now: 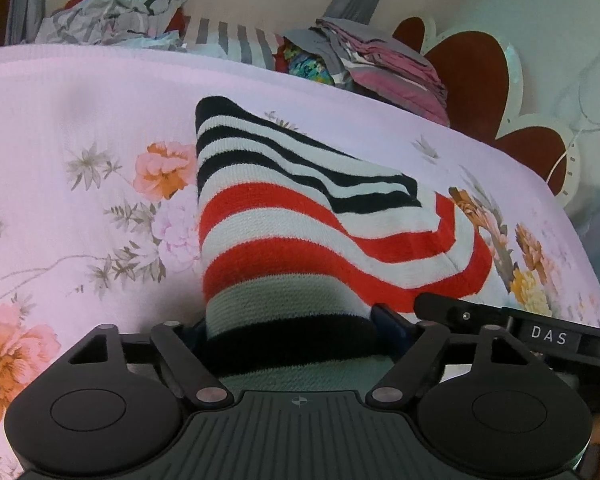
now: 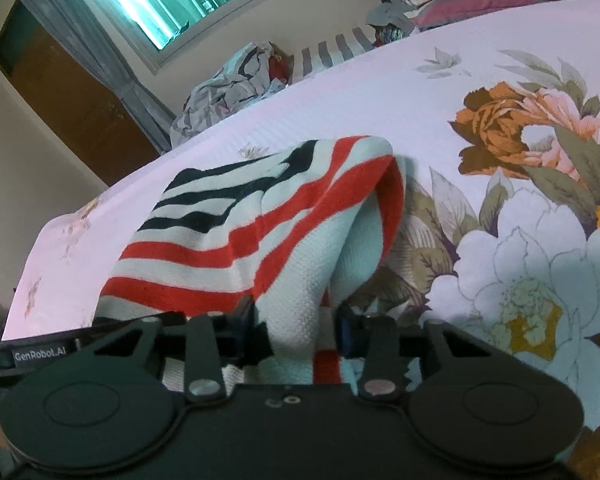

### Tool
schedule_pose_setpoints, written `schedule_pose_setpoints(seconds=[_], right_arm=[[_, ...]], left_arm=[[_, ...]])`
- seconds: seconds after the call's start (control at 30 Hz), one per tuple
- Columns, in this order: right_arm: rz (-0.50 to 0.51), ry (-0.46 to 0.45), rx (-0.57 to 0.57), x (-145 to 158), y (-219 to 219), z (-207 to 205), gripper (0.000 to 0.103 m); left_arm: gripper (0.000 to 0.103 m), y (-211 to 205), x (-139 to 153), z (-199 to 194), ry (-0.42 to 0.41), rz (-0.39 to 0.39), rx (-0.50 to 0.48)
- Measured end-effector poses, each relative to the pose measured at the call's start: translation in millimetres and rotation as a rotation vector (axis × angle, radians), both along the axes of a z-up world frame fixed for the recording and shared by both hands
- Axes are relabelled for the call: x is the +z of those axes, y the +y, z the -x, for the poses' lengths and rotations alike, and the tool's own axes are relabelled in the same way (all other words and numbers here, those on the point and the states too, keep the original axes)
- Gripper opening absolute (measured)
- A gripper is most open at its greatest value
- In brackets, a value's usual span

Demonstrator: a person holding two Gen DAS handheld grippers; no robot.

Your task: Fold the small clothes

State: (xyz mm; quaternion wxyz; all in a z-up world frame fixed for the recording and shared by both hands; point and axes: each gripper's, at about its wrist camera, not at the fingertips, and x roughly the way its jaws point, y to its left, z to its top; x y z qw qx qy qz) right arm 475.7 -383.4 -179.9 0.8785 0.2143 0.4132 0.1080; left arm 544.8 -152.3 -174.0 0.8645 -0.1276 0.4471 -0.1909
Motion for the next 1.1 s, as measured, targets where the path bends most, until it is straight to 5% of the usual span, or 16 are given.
schedule_pose_setpoints(seconds=[0.23,0.6,0.83,1.1], right_arm=[[-0.028,-0.016,-0.003,6.4,-1.2,3.7,0.035],[-0.068,-0.058,0.023,34.4,21.2,11.1,0.033],[-0.072,-0.089,0.039,55.7,76.6,16.4,0.033],[-0.045,-0.122,-0.004,69.2,187.2,34.1,0.033]], left_arm=[[0.063,1.2,9.7,6.5,-0.033,-0.015,-0.014],[0.060,22.9,35.5,23.1,-0.064,-0.011,-0.001],[0.060,83.4,52.8,35.9,-0.105,-0.003,0.012],[0.060,201.3,55.4,41.4,-0.134,0.041,-0.027]])
